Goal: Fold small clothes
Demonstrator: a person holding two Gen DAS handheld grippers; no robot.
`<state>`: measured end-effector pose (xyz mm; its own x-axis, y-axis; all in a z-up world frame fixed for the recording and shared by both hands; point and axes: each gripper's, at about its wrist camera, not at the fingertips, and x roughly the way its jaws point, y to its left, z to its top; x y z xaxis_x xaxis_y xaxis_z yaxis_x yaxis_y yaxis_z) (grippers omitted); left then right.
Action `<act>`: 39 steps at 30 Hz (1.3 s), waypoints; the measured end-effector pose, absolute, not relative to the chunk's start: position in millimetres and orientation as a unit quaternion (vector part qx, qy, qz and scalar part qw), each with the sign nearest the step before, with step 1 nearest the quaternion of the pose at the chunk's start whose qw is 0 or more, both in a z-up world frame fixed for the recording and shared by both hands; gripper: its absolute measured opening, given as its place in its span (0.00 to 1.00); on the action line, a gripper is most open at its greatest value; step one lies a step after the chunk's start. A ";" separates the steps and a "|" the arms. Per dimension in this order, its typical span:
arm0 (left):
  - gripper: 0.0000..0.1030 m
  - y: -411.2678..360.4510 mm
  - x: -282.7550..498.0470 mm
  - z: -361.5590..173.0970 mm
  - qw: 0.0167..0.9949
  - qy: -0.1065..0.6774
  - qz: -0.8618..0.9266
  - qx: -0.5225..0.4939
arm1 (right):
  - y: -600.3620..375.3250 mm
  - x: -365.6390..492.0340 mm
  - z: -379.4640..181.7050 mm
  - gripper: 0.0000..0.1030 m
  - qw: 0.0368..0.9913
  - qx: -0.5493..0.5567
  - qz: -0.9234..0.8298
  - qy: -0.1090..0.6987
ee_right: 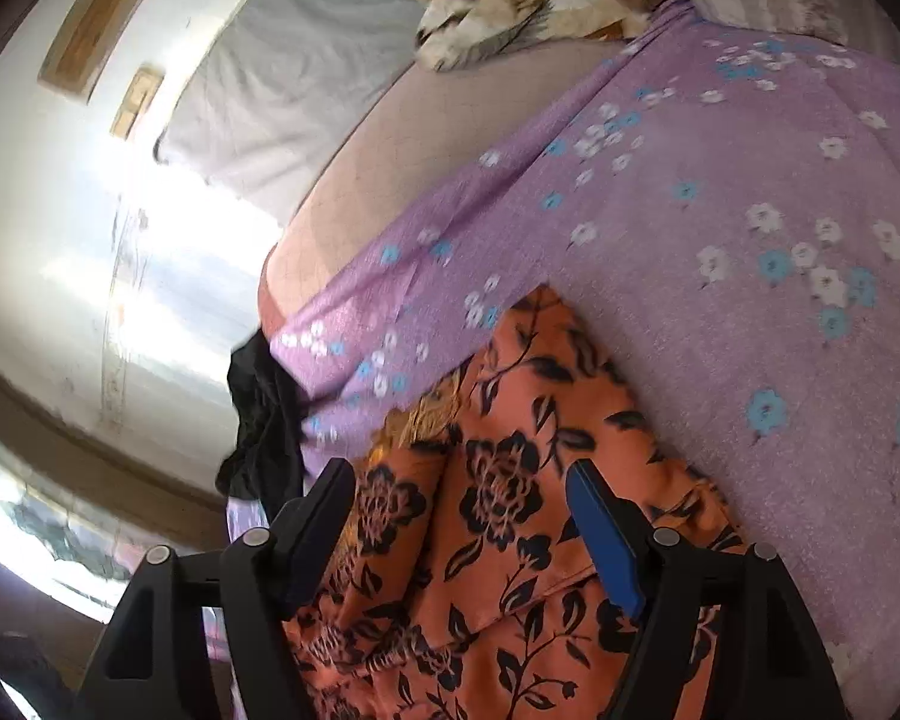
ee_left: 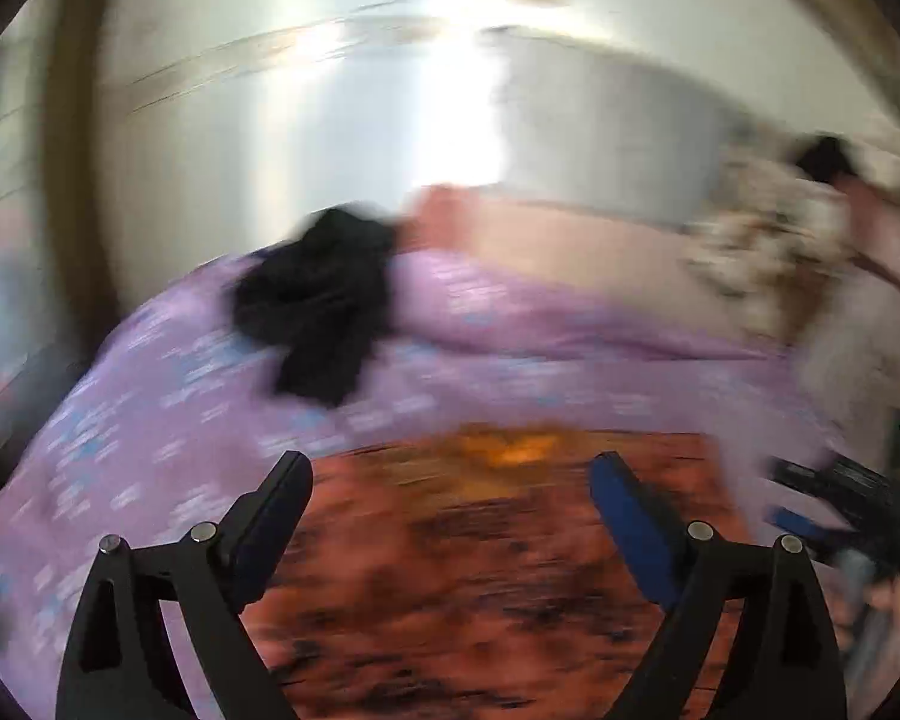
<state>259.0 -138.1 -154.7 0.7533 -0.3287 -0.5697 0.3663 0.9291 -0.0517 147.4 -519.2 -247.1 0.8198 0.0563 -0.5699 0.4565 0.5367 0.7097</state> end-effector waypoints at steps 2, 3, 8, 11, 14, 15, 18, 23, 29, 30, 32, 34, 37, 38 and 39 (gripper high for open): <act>0.91 -112.8 279.9 -170.8 0.937 0.325 -0.130 0.024 | -506.8 160.1 -253.3 0.74 0.833 0.452 -0.098 0.302; 0.91 -100.3 291.7 -180.6 0.932 0.347 -0.098 0.020 | -501.8 164.9 -255.5 0.74 0.834 0.447 -0.090 0.311; 0.91 -63.2 329.0 -230.2 0.908 0.418 0.006 0.005 | -472.6 190.1 -253.5 0.74 0.853 0.386 -0.077 0.343; 0.91 -59.7 339.2 -248.1 0.889 0.457 0.017 0.015 | -462.0 216.0 -250.3 0.74 0.850 0.365 -0.080 0.372; 0.91 -64.3 338.9 -254.3 0.881 0.472 0.008 0.022 | -455.2 254.3 -244.2 0.74 0.842 0.343 -0.096 0.405; 0.91 -66.3 339.3 -253.7 0.881 0.473 0.004 0.023 | -452.5 272.1 -242.9 0.74 0.835 0.339 -0.104 0.421; 0.91 -75.1 335.2 -255.2 0.878 0.476 -0.006 0.043 | -444.1 311.3 -246.8 0.74 0.814 0.318 -0.134 0.467; 0.91 -86.4 337.1 -257.7 0.870 0.487 -0.030 0.067 | -420.9 349.2 -271.4 0.74 0.782 0.262 -0.189 0.533; 0.91 -81.8 334.4 -260.2 0.868 0.490 -0.044 0.073 | -435.4 311.4 -287.1 0.38 0.784 0.262 -0.207 0.524; 0.91 -79.0 334.1 -260.1 0.867 0.491 -0.044 0.070 | -441.9 296.3 -285.9 0.36 0.787 0.269 -0.204 0.517; 0.91 -75.1 332.9 -259.3 0.868 0.490 -0.045 0.068 | -459.2 255.8 -287.8 0.36 0.788 0.287 -0.204 0.506; 0.91 -73.1 332.1 -260.0 0.868 0.490 -0.045 0.071 | -476.1 215.3 -297.7 0.36 0.777 0.320 -0.199 0.505; 0.91 -72.4 331.3 -262.5 0.866 0.492 -0.047 0.080 | -491.1 166.8 -303.8 0.40 0.770 0.392 -0.157 0.479; 0.91 -72.1 331.2 -263.1 0.866 0.492 -0.046 0.082 | -495.9 150.5 -304.6 0.56 0.762 0.416 -0.155 0.472; 0.91 -71.6 331.2 -264.0 0.865 0.492 -0.045 0.084 | -501.0 137.6 -303.9 0.63 0.759 0.442 -0.150 0.454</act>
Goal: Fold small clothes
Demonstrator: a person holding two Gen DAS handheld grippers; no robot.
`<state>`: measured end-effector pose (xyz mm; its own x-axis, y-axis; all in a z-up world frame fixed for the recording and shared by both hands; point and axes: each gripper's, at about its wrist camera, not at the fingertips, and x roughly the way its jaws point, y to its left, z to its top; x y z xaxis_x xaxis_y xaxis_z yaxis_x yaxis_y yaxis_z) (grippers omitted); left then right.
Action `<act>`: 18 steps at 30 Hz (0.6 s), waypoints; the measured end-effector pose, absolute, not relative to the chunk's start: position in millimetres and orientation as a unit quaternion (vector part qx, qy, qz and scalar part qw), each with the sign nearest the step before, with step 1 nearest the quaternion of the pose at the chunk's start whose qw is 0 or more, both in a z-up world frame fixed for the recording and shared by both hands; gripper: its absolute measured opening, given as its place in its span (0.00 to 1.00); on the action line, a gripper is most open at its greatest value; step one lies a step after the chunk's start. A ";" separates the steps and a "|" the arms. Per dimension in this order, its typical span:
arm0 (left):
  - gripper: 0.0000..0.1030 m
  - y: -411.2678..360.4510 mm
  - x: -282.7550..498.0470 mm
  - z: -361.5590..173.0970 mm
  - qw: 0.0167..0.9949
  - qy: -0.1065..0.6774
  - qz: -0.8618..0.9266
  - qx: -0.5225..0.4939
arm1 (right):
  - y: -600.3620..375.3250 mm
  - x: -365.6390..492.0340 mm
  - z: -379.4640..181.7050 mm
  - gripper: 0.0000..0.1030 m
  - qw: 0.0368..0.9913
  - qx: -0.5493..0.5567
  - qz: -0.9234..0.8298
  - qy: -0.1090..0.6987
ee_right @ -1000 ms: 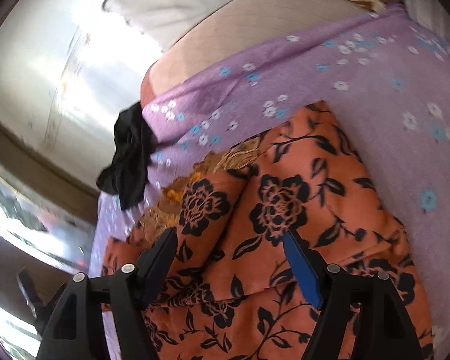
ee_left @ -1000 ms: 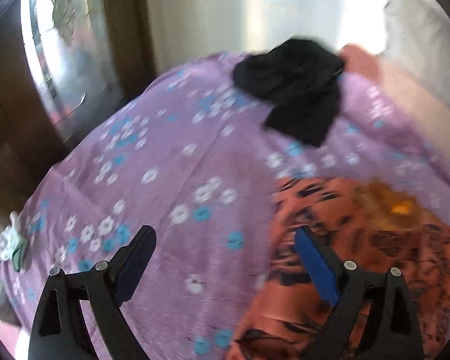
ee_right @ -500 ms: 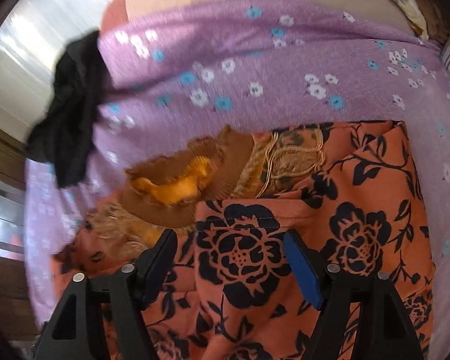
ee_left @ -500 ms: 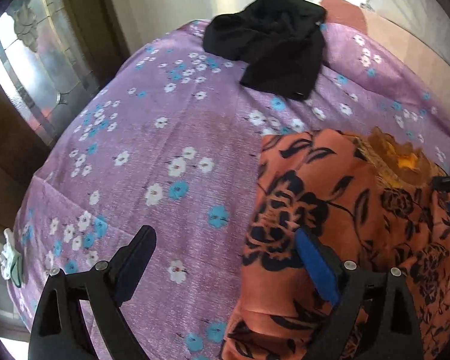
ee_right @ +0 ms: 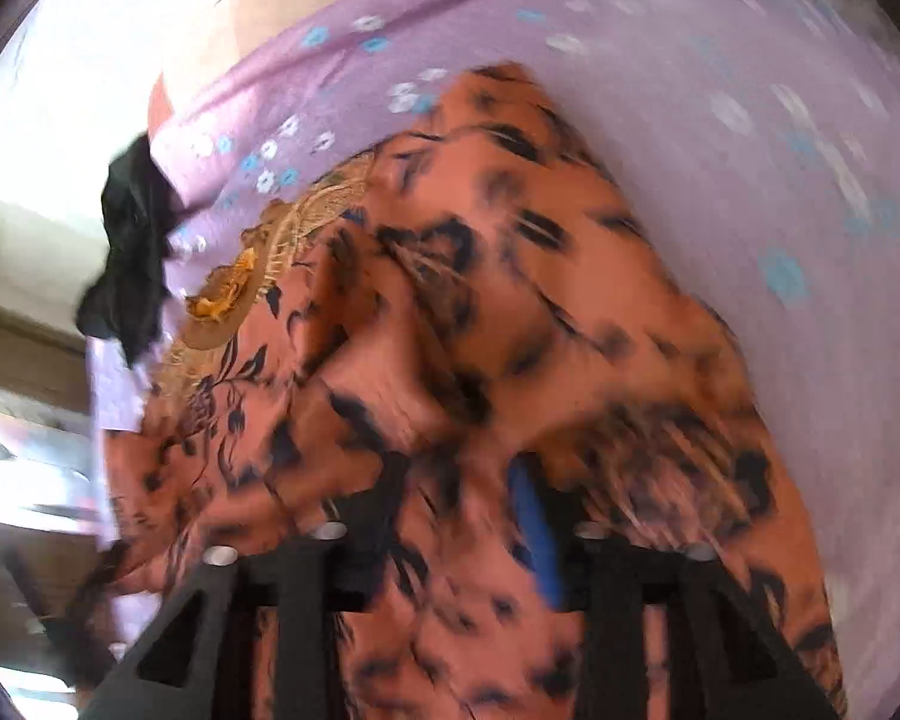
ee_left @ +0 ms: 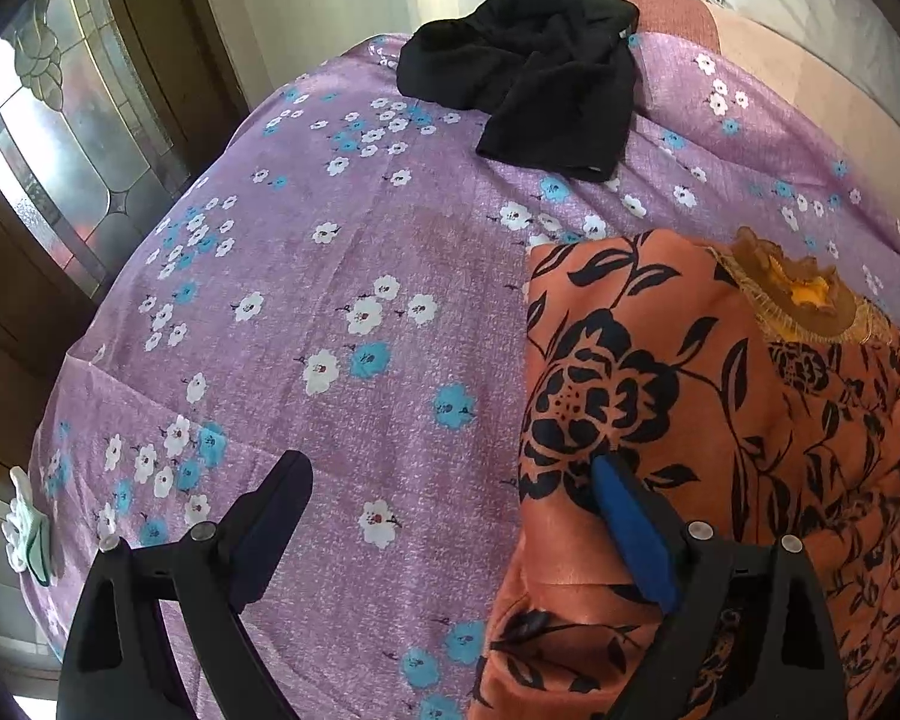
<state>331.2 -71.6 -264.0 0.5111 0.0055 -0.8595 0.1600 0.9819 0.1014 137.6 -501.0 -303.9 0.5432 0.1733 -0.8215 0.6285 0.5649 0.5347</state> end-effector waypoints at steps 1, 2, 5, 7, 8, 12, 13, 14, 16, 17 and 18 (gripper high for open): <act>0.91 -71.0 331.4 -264.5 0.865 0.493 -0.044 0.084 | -508.8 124.8 -301.0 0.68 0.760 0.475 -0.139 0.421; 0.91 -70.6 331.6 -264.8 0.865 0.493 -0.044 0.083 | -513.4 119.1 -297.5 0.68 0.763 0.491 -0.132 0.399; 0.91 -72.1 332.4 -265.6 0.865 0.493 -0.041 0.087 | -524.9 125.2 -276.3 0.78 0.787 0.492 -0.117 0.352; 0.91 -73.9 334.4 -266.4 0.864 0.494 -0.039 0.087 | -527.6 144.7 -274.2 0.78 0.788 0.492 -0.104 0.356; 0.91 -74.7 335.1 -266.6 0.864 0.495 -0.040 0.085 | -526.4 156.8 -278.6 0.78 0.782 0.494 -0.099 0.367; 0.91 -78.6 338.3 -266.3 0.864 0.496 -0.040 0.082 | -513.2 192.8 -316.8 0.65 0.740 0.502 -0.108 0.434; 0.91 -79.9 338.5 -266.3 0.864 0.495 -0.043 0.083 | -512.1 198.3 -319.6 0.48 0.739 0.496 -0.121 0.441; 0.91 -80.8 338.6 -266.5 0.864 0.495 -0.045 0.085 | -508.7 202.8 -315.2 0.30 0.745 0.478 -0.141 0.443; 0.91 -80.7 339.0 -266.9 0.863 0.496 -0.046 0.085 | -503.6 210.1 -303.7 0.09 0.752 0.477 -0.124 0.437; 0.91 -79.2 339.6 -267.1 0.862 0.498 -0.047 0.080 | -501.5 214.2 -286.6 0.09 0.764 0.473 -0.117 0.423; 0.91 -76.6 340.5 -266.8 0.862 0.500 -0.049 0.071 | -502.4 217.1 -276.0 0.09 0.776 0.464 -0.114 0.412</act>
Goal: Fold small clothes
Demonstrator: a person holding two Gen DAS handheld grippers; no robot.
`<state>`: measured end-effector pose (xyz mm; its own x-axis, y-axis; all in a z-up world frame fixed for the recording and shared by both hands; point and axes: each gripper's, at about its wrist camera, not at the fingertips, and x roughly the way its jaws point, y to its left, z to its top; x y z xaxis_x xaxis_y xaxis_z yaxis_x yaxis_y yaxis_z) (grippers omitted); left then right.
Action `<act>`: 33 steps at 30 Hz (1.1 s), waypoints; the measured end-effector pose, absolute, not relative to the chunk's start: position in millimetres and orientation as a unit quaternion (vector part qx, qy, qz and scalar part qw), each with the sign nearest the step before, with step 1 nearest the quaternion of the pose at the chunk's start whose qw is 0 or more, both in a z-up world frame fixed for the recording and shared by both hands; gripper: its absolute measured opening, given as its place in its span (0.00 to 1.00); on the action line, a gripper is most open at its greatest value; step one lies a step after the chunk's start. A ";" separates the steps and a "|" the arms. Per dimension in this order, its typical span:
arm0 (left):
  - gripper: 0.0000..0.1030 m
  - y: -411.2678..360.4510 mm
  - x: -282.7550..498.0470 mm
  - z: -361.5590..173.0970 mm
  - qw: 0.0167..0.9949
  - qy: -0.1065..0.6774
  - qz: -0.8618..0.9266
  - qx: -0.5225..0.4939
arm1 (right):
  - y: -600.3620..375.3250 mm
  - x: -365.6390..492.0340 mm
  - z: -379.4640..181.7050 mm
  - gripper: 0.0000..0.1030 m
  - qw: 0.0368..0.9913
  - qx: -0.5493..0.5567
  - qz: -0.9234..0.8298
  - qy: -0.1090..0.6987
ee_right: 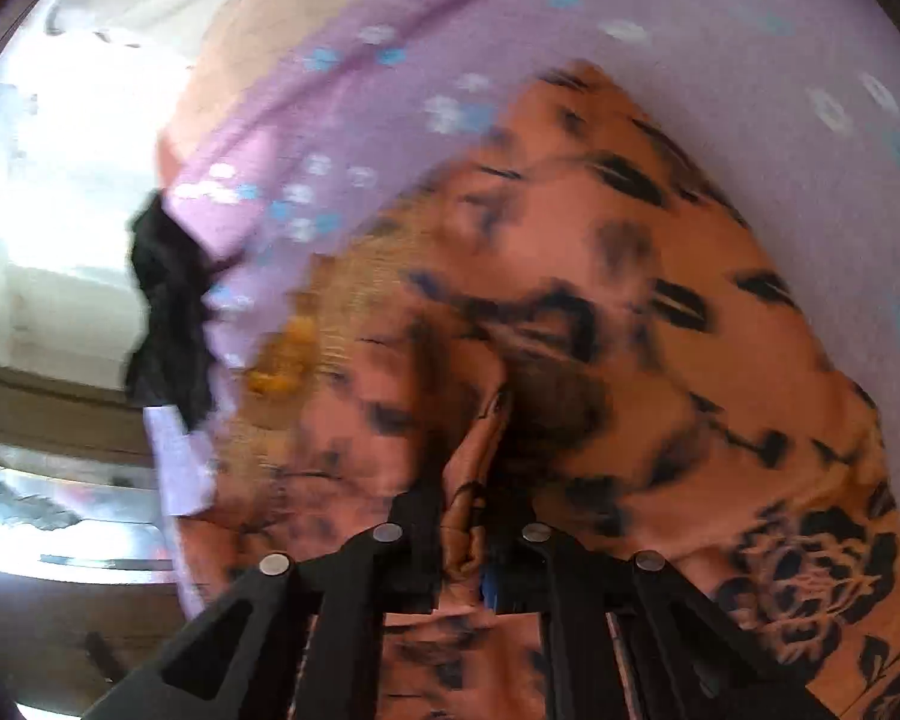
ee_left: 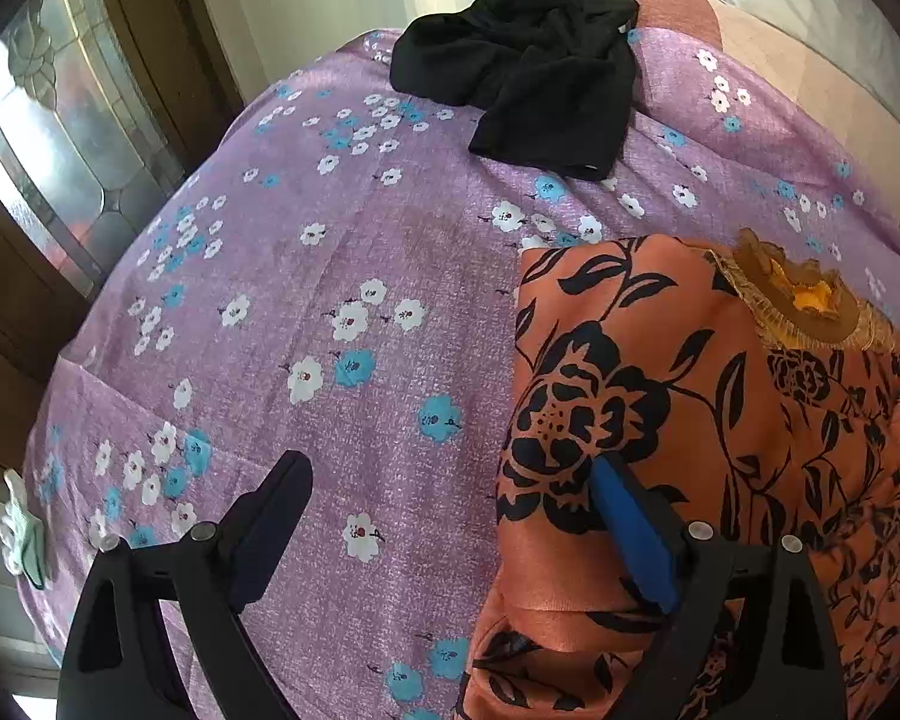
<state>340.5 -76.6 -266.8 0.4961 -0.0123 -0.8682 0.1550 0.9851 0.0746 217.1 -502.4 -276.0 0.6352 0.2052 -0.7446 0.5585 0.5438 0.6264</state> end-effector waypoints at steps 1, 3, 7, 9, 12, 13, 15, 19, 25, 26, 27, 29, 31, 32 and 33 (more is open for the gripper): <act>0.91 -73.2 341.3 -265.9 0.862 0.501 -0.049 0.061 | -499.9 220.7 -250.1 0.08 0.799 0.449 -0.105 0.386; 0.91 -68.1 342.1 -263.1 0.865 0.498 -0.042 0.047 | -498.8 223.1 -206.3 0.08 0.832 0.440 -0.079 0.328; 0.91 -62.9 343.2 -259.2 0.871 0.490 -0.028 0.037 | -491.7 213.2 -135.8 0.08 0.898 0.404 -0.030 0.173; 0.91 -64.9 344.4 -262.4 0.868 0.494 -0.027 0.040 | -494.4 202.7 -133.2 0.08 0.916 0.373 -0.027 0.142; 0.91 -73.4 343.9 -266.4 0.866 0.497 -0.032 0.052 | -524.1 203.0 -200.4 0.08 0.894 0.371 -0.088 0.236; 0.91 -76.4 343.4 -266.6 0.866 0.496 -0.034 0.056 | -533.9 205.4 -226.7 0.08 0.874 0.380 -0.110 0.283; 0.91 -85.6 339.9 -266.5 0.867 0.491 -0.040 0.072 | -553.9 195.4 -287.2 0.11 0.818 0.407 -0.173 0.368; 0.91 -98.9 334.2 -269.0 0.867 0.486 -0.045 0.095 | -572.4 163.1 -306.9 0.18 0.793 0.454 -0.204 0.351; 0.91 -116.5 330.4 -272.2 0.866 0.483 -0.053 0.117 | -560.6 176.9 -249.3 0.26 0.859 0.370 -0.187 0.299; 0.91 -119.4 329.9 -273.1 0.866 0.483 -0.055 0.120 | -551.2 194.9 -245.2 0.26 0.867 0.350 -0.166 0.313; 0.91 -123.5 329.6 -275.7 0.864 0.485 -0.059 0.126 | -545.5 207.5 -245.4 0.26 0.870 0.334 -0.161 0.324; 0.91 -128.9 329.6 -280.4 0.859 0.490 -0.064 0.138 | -540.0 236.4 -255.3 0.26 0.867 0.301 -0.175 0.357; 0.91 -134.3 330.2 -287.2 0.852 0.496 -0.065 0.155 | -542.7 264.9 -279.4 0.26 0.850 0.298 -0.194 0.389; 0.91 -135.9 330.9 -288.8 0.851 0.496 -0.066 0.159 | -548.6 273.0 -294.8 0.25 0.836 0.303 -0.203 0.410; 0.91 -137.7 332.4 -291.2 0.849 0.498 -0.068 0.164 | -558.5 275.7 -310.4 0.25 0.824 0.322 -0.199 0.423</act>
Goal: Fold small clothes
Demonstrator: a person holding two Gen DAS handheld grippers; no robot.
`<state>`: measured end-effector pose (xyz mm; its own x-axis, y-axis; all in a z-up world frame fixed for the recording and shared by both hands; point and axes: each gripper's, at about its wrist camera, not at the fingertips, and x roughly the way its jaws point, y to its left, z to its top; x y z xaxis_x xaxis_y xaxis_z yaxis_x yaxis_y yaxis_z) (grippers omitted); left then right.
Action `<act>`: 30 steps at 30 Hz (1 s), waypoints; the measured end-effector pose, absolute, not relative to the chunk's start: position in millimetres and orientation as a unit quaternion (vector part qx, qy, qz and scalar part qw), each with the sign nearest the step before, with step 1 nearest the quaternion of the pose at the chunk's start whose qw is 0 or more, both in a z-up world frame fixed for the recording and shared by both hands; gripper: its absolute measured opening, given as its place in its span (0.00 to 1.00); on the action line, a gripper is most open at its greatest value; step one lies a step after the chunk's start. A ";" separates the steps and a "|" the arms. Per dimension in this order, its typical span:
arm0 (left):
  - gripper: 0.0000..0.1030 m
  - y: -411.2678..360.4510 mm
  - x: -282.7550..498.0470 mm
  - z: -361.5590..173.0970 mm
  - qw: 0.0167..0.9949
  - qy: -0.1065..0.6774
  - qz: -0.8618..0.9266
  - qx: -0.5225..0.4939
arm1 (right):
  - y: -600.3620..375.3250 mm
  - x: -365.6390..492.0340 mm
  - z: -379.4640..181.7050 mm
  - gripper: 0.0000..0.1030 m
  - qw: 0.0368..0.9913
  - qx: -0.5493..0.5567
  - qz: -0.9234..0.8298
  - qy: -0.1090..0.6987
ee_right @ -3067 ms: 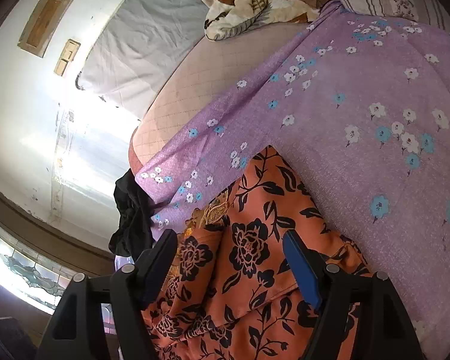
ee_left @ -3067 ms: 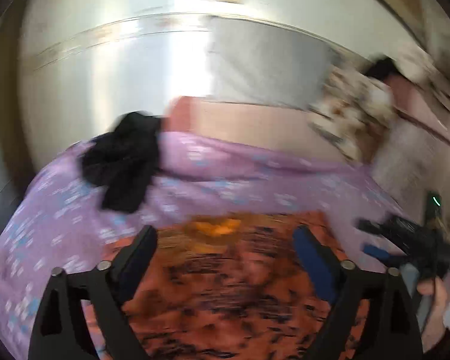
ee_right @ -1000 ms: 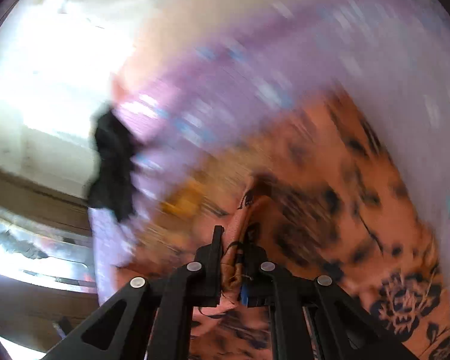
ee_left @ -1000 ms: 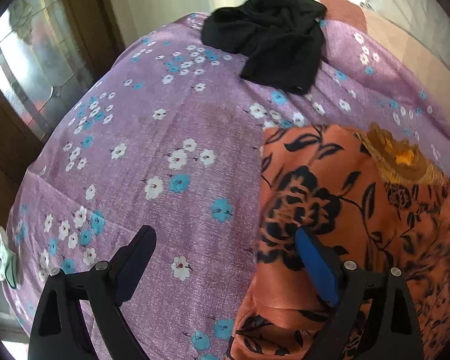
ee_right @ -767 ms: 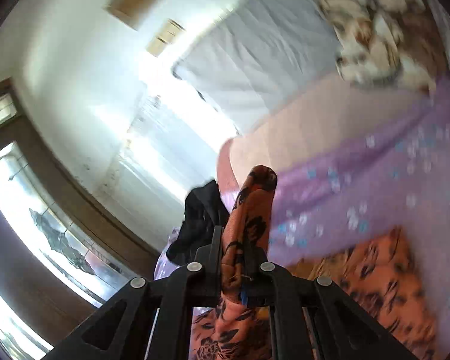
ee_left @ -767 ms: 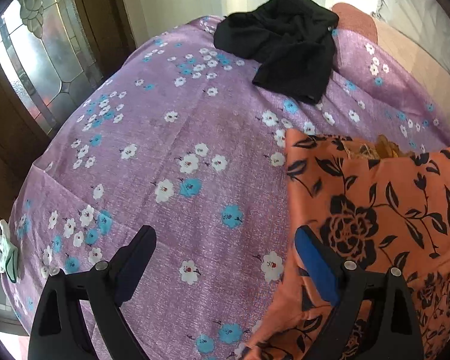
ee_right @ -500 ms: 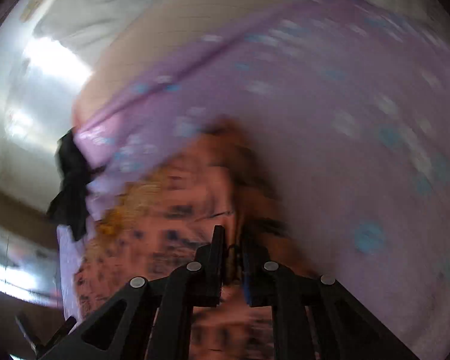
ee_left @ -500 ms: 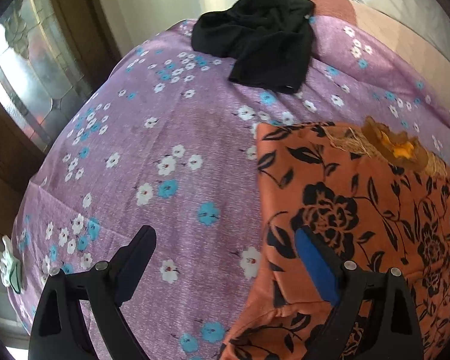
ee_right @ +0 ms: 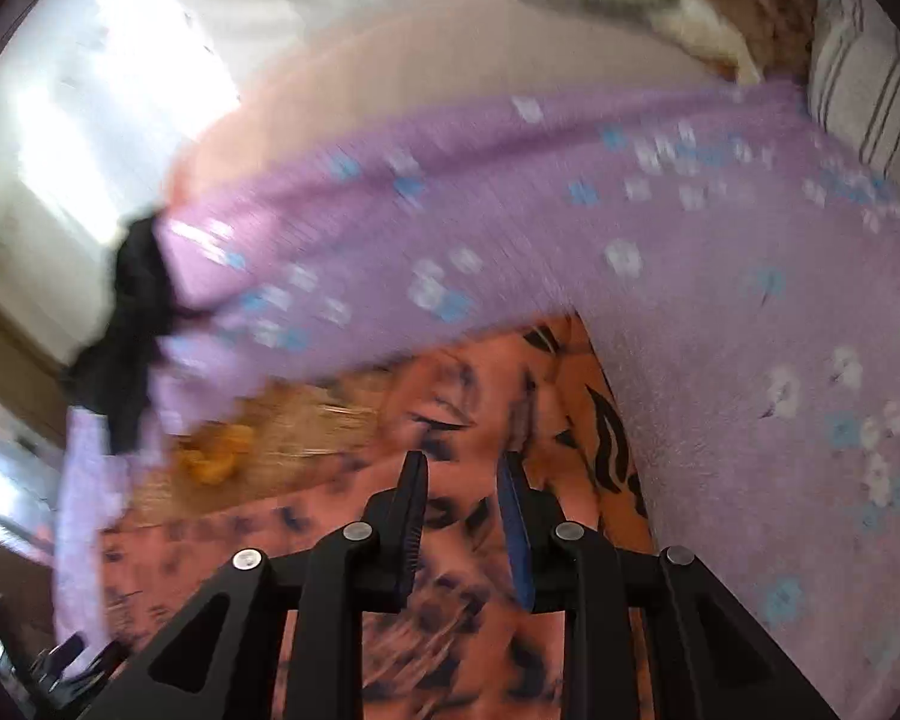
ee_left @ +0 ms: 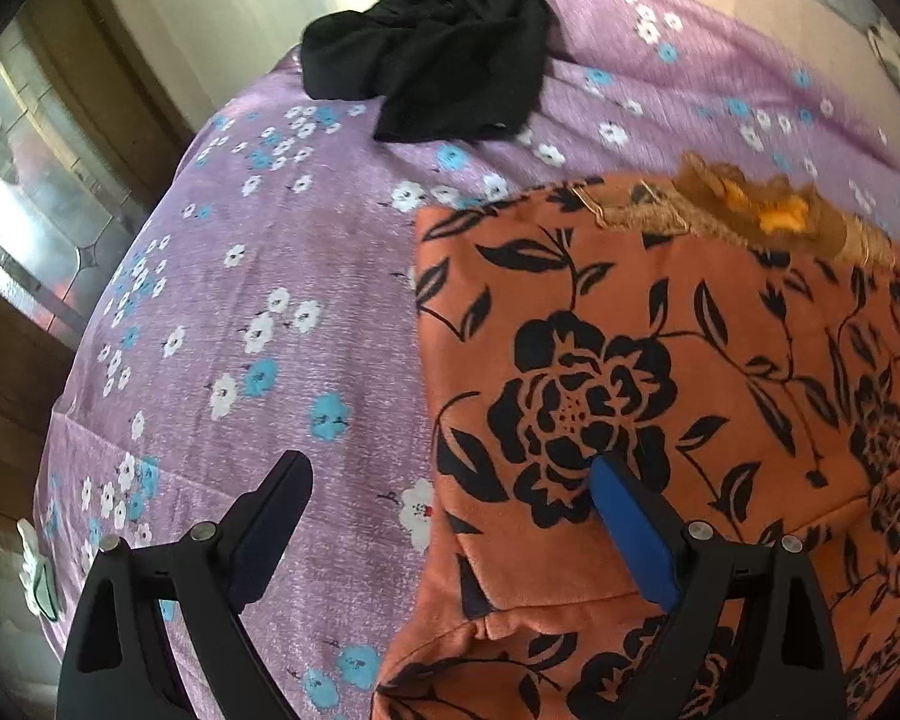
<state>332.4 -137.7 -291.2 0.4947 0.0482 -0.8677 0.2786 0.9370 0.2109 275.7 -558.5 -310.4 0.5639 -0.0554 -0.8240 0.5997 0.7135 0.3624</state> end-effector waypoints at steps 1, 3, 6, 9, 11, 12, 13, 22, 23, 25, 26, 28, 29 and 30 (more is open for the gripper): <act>0.91 -138.8 333.1 -292.3 0.848 0.500 -0.068 0.165 | -565.8 265.2 -305.9 0.25 0.828 0.338 -0.197 0.402; 0.91 -139.1 335.1 -291.3 0.847 0.503 -0.069 0.161 | -566.0 260.1 -294.1 0.25 0.824 0.354 -0.193 0.398; 0.91 -140.7 330.9 -278.5 0.860 0.481 -0.074 0.155 | -553.0 241.2 -272.0 0.27 0.837 0.364 -0.152 0.379; 0.91 -145.8 323.5 -272.7 0.865 0.469 -0.093 0.153 | -529.7 225.9 -262.6 0.26 0.845 0.355 -0.119 0.382; 0.91 -153.3 320.1 -282.4 0.854 0.481 -0.107 0.164 | -513.4 223.8 -278.0 0.38 0.834 0.340 -0.115 0.419; 0.91 -158.1 317.9 -290.9 0.845 0.492 -0.111 0.180 | -506.9 220.1 -288.8 0.43 0.823 0.328 -0.124 0.447; 0.91 -161.2 317.1 -297.6 0.838 0.499 -0.112 0.193 | -501.8 217.5 -299.2 0.47 0.815 0.319 -0.128 0.467; 0.91 -150.3 314.4 -278.8 0.861 0.465 -0.112 0.174 | -501.0 203.1 -258.4 0.47 0.852 0.309 -0.139 0.400; 0.91 -149.8 315.3 -279.5 0.861 0.466 -0.109 0.173 | -510.2 208.7 -259.5 0.47 0.848 0.319 -0.157 0.393; 0.91 -148.4 320.8 -289.6 0.854 0.478 -0.094 0.182 | -522.6 222.8 -276.8 0.47 0.833 0.312 -0.187 0.416; 0.91 -149.9 323.0 -297.7 0.847 0.489 -0.088 0.191 | -525.4 228.5 -291.8 0.46 0.821 0.308 -0.193 0.441; 0.92 -151.6 323.1 -301.8 0.845 0.490 -0.088 0.194 | -522.3 230.3 -295.6 0.46 0.830 0.295 -0.193 0.432; 0.92 -151.5 323.4 -299.5 0.846 0.489 -0.087 0.197 | -516.4 229.1 -288.8 0.46 0.832 0.287 -0.188 0.435; 0.92 -152.7 322.6 -296.7 0.846 0.487 -0.091 0.199 | -513.8 226.3 -285.3 0.46 0.830 0.294 -0.176 0.440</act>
